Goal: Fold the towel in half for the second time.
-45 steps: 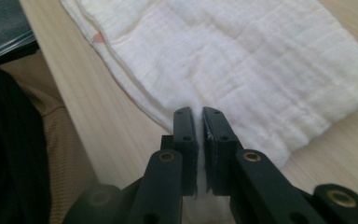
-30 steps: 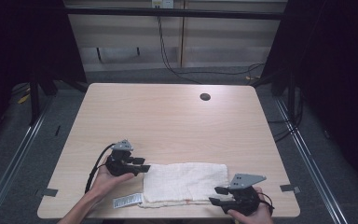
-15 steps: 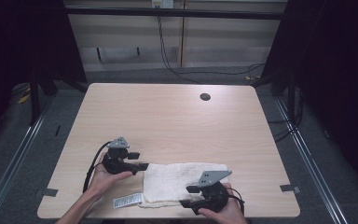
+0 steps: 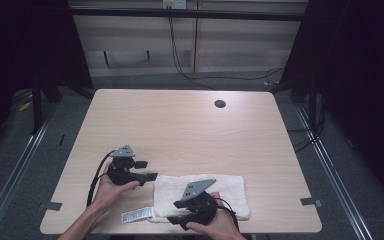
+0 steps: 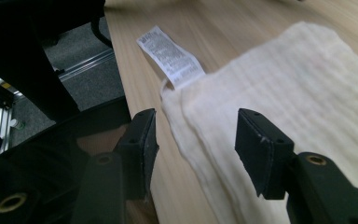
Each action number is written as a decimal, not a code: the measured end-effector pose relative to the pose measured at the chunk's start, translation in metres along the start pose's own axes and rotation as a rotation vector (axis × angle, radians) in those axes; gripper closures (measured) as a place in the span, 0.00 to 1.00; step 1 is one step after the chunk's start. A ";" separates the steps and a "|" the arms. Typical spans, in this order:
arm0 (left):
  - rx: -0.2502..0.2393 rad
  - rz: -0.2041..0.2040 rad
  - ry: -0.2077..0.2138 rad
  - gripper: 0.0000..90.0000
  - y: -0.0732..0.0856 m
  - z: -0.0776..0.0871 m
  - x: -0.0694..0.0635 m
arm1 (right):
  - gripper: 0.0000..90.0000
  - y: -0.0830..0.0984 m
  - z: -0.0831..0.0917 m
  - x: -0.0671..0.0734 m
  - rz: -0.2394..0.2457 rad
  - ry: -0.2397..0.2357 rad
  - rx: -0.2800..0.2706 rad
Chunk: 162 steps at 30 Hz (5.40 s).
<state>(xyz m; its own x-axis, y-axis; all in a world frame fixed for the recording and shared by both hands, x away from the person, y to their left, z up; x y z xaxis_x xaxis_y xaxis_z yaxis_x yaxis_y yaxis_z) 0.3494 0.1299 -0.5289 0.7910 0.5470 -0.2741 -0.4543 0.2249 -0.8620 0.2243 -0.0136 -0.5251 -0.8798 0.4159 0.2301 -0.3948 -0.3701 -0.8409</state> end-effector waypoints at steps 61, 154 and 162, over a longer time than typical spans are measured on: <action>0.043 -0.022 0.013 0.38 0.007 -0.002 0.002 | 0.87 0.004 -0.058 0.007 0.198 0.052 0.034; -0.074 -0.028 0.060 0.96 -0.043 0.034 0.002 | 0.94 -0.091 -0.037 0.016 0.081 -0.032 -0.161; -0.089 -0.012 0.023 0.96 -0.050 0.052 0.016 | 0.94 -0.113 -0.054 0.021 0.069 -0.065 -0.213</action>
<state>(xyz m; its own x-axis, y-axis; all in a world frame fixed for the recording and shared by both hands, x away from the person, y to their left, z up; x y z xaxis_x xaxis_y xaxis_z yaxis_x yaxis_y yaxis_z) 0.3632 0.1688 -0.4684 0.8057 0.5259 -0.2726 -0.4074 0.1578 -0.8995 0.2652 0.0819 -0.4514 -0.9209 0.3384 0.1934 -0.2739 -0.2090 -0.9388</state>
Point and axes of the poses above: each handheld gripper's, and its own axes: z roughly backward along the jaws, y roughly out of its underside, x roughly to its left, the point moved 8 cm from there along -z, roughly forward along the jaws, and after that the axes turned 12 degrees about -x, right-handed, at the moved point
